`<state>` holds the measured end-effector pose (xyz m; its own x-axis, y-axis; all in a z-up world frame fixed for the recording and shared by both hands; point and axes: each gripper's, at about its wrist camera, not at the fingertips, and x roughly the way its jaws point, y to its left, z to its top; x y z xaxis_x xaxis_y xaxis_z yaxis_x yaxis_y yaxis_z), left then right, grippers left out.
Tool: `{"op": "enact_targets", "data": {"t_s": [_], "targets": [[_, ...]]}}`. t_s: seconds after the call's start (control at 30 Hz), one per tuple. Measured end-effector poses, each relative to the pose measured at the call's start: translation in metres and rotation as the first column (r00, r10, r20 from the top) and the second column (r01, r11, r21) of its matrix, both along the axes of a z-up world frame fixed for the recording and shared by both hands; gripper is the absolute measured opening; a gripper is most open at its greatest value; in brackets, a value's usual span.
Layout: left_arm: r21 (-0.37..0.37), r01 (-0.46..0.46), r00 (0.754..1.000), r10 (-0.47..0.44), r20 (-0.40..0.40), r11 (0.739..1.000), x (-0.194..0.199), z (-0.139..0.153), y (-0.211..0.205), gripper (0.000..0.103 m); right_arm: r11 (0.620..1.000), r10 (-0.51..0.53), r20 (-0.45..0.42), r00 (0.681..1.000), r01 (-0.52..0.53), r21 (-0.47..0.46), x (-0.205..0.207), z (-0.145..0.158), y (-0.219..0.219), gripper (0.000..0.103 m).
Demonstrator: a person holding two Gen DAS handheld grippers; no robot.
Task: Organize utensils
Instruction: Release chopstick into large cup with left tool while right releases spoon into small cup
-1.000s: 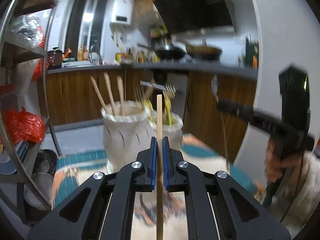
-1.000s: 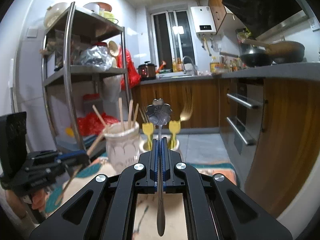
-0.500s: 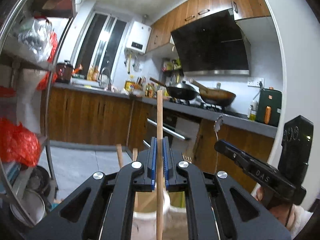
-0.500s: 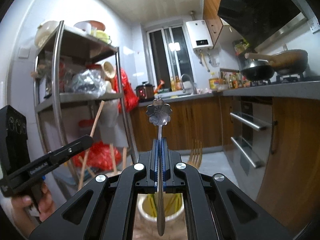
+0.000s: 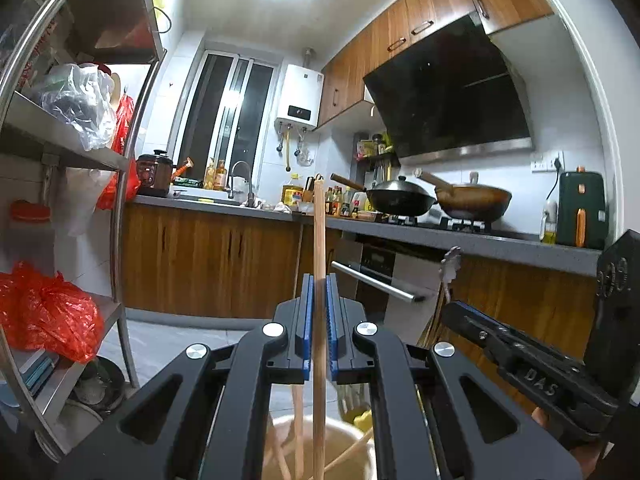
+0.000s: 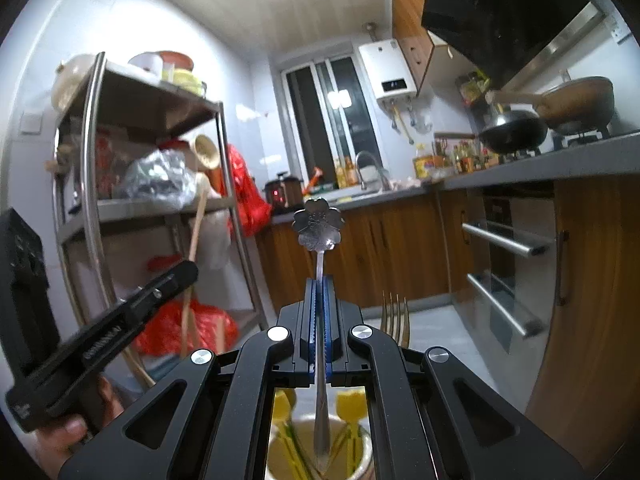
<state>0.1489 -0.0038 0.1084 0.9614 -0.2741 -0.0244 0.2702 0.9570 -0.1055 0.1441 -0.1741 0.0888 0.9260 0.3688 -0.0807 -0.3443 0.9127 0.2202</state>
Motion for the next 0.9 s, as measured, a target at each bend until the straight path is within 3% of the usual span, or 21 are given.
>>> {"op": "enact_targets", "data": {"t_s": [0.27,0.6,0.8,0.83,0.87,0.9], "targets": [[0.085,0.012,0.999,-0.014,0.033,0.996,-0.045,-0.015,0.002,0.006,0.996,0.012,-0.069,0.998,-0.018,-0.092,-0.009,-0.021,0.008,0.004],[0.098,0.033,0.991,-0.02,-0.136,0.995,-0.057,-0.047,0.017,0.006,0.994,-0.023,-0.146,0.989,0.006,-0.111,-0.026,-0.042,0.001,0.004],[0.083,0.037,0.984,-0.022,-0.177,0.996,-0.05,-0.053,0.023,0.006,0.995,-0.039,-0.164,0.986,0.023,-0.098,-0.026,-0.047,-0.003,0.004],[0.088,0.037,0.984,-0.021,-0.177,0.995,-0.05,-0.053,0.023,0.007,0.995,-0.036,-0.17,0.985,0.02,-0.095,-0.026,-0.048,-0.003,0.006],[0.092,0.037,0.984,-0.02,-0.175,0.995,-0.051,-0.054,0.022,0.009,0.995,-0.034,-0.176,0.984,0.017,-0.095,-0.025,-0.048,-0.003,0.013],[0.095,0.037,0.984,-0.02,-0.174,0.995,-0.052,-0.054,0.022,0.018,0.995,-0.038,-0.179,0.983,0.021,-0.096,-0.026,-0.049,-0.004,0.019]]}}
